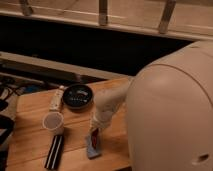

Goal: Place the pepper on the white sponge

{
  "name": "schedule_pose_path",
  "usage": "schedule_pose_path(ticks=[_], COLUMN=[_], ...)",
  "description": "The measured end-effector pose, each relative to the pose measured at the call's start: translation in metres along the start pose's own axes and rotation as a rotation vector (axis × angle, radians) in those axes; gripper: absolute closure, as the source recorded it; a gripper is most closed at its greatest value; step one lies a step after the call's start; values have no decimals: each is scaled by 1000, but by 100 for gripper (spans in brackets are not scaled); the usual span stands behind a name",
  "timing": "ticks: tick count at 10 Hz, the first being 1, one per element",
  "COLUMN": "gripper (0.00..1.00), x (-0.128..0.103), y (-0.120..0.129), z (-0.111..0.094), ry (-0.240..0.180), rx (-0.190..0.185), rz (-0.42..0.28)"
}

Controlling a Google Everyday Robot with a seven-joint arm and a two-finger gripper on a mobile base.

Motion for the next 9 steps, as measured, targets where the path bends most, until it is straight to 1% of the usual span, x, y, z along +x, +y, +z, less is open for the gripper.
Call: schedule_pose_path(ticks=[3,6,9], gripper=[92,92,92], x=[7,10,13], y=[4,8,4], z=[4,3,3], ry=[6,4,10], rx=[20,28,38], rz=[-1,-6,-3])
